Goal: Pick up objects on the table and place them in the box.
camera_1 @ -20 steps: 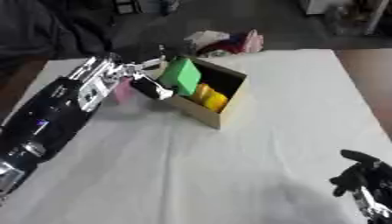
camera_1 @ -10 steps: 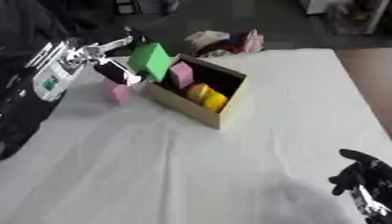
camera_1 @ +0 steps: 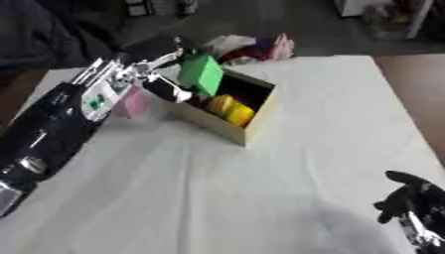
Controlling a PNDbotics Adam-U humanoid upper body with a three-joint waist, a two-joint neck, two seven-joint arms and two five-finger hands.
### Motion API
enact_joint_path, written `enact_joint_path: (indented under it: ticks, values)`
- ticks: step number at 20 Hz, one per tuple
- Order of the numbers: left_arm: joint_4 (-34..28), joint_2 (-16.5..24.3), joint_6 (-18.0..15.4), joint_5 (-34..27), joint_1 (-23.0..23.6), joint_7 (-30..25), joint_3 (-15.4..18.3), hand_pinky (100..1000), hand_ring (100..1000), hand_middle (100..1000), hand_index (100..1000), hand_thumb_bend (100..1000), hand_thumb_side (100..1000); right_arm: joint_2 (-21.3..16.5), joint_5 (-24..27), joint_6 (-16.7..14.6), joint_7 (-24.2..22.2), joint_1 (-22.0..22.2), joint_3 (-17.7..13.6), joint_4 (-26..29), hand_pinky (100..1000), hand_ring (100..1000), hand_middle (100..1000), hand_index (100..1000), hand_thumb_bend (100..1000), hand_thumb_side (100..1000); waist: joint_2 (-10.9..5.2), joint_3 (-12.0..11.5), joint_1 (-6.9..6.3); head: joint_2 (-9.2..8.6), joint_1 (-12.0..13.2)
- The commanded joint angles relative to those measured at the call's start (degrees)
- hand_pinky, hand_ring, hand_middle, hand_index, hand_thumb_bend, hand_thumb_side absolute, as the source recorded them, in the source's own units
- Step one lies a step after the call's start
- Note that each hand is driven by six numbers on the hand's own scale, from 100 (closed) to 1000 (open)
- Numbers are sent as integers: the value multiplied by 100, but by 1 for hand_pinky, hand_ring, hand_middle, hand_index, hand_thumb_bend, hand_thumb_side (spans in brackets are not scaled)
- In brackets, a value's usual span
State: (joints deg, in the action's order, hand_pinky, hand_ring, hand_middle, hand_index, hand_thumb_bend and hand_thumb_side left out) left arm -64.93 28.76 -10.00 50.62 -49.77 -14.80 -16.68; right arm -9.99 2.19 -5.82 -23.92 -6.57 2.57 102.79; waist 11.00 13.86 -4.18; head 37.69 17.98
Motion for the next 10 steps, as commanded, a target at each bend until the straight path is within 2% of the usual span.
enact_joint_path:
  ticks: [1,4,5,6,7,8,9,10]
  values:
    - [189,-43,-22,379,-116,192,11,760,720,735,853,333,303,-6,16,-4,-27,-73,21,64,689,468,490,839,100,431,-75,17,10,-86,-29]
    - [326,-88,-79,570,-82,135,-8,816,799,826,904,370,316,-2,14,-3,-27,-77,16,68,689,467,490,839,100,430,-70,25,5,-101,-47]
    - [328,-86,-111,582,-73,84,-3,839,831,863,924,352,511,-2,12,-3,-23,-77,12,69,689,467,490,839,100,429,-68,24,4,-105,-55]
    - [296,-66,-149,568,-65,43,4,852,850,887,937,382,606,-2,10,-4,-19,-76,7,70,689,467,490,839,100,429,-67,20,3,-105,-62]
    - [224,-24,-194,558,-60,17,4,859,862,903,944,411,677,-5,7,-4,-14,-74,1,70,689,467,490,839,100,429,-66,13,2,-102,-69]
    - [142,20,-230,548,-51,-6,5,859,864,906,946,415,691,-8,3,-5,-10,-72,-4,69,689,467,490,839,100,430,-65,7,0,-101,-76]
    - [51,74,-270,521,-43,-38,4,869,881,923,956,435,771,-11,-1,-5,-6,-69,-8,68,689,467,490,839,100,429,-64,-3,-2,-100,-83]
    - [-61,144,-313,464,-30,-85,8,874,888,929,960,439,785,-15,-6,-6,-2,-67,-12,67,689,467,490,839,100,429,-64,-12,-4,-101,-93]
